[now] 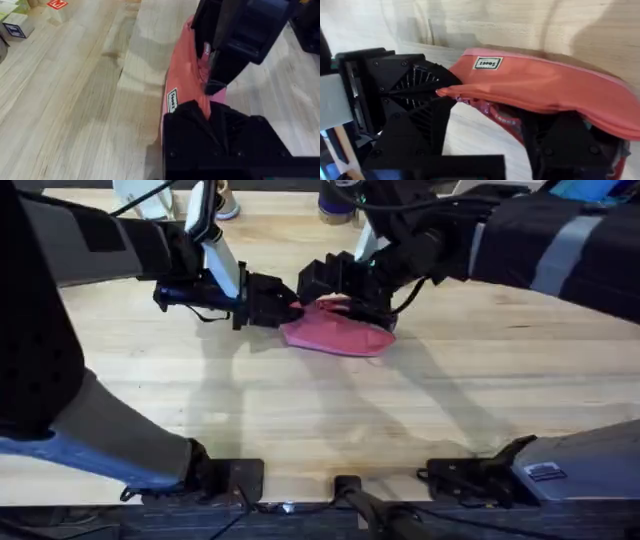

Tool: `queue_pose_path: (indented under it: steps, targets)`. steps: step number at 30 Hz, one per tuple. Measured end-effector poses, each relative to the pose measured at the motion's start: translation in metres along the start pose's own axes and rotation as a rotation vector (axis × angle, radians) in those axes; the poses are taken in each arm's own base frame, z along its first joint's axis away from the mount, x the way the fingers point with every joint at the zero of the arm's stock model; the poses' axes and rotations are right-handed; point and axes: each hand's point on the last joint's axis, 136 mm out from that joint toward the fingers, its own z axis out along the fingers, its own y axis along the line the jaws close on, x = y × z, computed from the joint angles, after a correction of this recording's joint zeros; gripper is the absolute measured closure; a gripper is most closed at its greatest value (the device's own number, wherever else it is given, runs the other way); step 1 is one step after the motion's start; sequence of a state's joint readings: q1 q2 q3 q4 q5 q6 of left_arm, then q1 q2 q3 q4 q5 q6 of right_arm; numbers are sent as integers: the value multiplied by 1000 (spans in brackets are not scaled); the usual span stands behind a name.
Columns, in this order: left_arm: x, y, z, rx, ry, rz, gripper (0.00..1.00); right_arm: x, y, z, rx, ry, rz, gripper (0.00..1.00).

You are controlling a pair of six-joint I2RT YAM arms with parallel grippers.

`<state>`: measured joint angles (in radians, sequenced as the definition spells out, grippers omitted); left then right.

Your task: Unzip the bag, pick up the pens from the table one at a time and place them inside, then zip the bag closed.

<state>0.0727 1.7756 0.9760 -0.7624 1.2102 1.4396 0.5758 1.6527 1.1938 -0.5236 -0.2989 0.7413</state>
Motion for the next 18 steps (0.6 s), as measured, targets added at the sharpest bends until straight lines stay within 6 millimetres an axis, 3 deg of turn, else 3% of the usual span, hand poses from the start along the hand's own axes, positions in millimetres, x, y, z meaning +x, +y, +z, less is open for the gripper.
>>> queue_pose_path:
  steps: [5, 13, 18]
  targets:
    - [0, 0, 0, -1, 3, 1, 958, -1, 1, 0, -3, -2, 7, 317]
    - [0, 0, 0, -1, 2, 1, 957, -2, 2, -1, -9, -9, 10, 257]
    - [0, 0, 0, -1, 2, 1, 958, -7, 12, -12, -44, -47, -7, 229]
